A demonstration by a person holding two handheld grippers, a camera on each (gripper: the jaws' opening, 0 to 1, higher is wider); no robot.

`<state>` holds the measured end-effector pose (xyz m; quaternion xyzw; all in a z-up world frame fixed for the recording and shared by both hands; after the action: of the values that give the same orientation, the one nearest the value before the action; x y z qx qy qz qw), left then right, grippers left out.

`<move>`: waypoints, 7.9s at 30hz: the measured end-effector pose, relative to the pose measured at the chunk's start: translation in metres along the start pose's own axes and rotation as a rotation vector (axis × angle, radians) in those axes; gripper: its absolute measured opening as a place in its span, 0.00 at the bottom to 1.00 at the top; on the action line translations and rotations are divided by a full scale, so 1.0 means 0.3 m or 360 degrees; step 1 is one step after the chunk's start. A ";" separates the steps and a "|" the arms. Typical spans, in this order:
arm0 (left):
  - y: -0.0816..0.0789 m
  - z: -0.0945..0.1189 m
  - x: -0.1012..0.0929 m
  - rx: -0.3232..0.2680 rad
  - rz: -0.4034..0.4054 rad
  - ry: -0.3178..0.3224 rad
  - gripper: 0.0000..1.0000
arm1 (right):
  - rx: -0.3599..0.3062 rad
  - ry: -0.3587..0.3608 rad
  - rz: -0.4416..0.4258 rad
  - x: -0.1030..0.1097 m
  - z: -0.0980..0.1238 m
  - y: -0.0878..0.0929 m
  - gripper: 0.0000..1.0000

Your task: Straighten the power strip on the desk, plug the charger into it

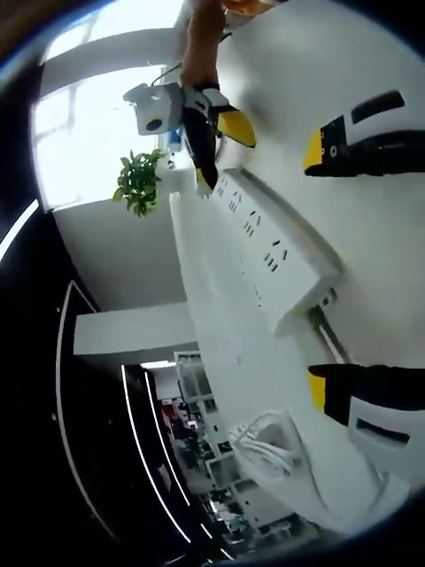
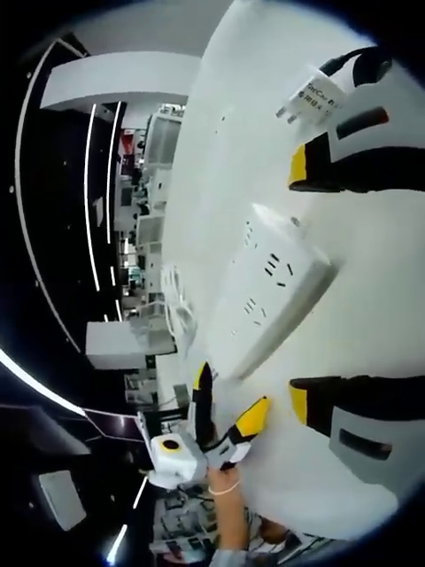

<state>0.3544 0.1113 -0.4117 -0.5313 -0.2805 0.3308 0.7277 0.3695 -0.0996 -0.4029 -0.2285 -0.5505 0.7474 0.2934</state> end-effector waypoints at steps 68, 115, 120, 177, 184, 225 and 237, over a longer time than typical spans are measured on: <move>-0.058 0.273 -0.057 -0.0401 -0.0003 -0.0143 0.91 | 0.0160 0.0140 -0.0006 -0.236 0.391 0.099 0.76; -0.023 0.264 -0.095 -0.0339 -0.0030 -0.0062 0.86 | 0.0867 -0.0142 0.0212 -0.245 0.415 0.130 0.34; -0.013 0.267 -0.094 -0.0325 -0.0035 -0.0066 0.86 | 0.1016 -0.0169 0.0286 -0.233 0.412 0.131 0.27; -0.014 0.279 -0.105 -0.0325 -0.0051 -0.0043 0.83 | 0.1687 -0.0770 0.0844 -0.100 0.401 -0.081 0.06; -0.010 0.281 -0.099 -0.0327 -0.0031 -0.0049 0.83 | 0.1593 -0.0921 0.0460 -0.059 0.399 -0.121 0.07; -0.024 0.286 -0.078 -0.0346 -0.0015 -0.0065 0.83 | 0.0025 -0.1132 -0.0647 -0.056 0.357 -0.340 0.06; -0.019 0.286 -0.073 -0.0344 -0.0001 -0.0072 0.83 | -0.0255 -0.0781 -0.0705 -0.058 0.316 -0.461 0.06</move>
<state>0.2767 0.1433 -0.3836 -0.5990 -0.3310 0.3102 0.6598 0.3448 -0.1464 -0.2428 0.0608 -0.6978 0.6528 0.2886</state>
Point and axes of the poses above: the point that each gripper's makers call its tool centre point, and the gripper's own axes: z roughly backward along the fingers, x roughly to its left, y roughly out of its underside, the point moved 4 cm from there along z, roughly backward along the fingers, and after that the axes turned 3 degrees about -x, right-handed, at the moved point
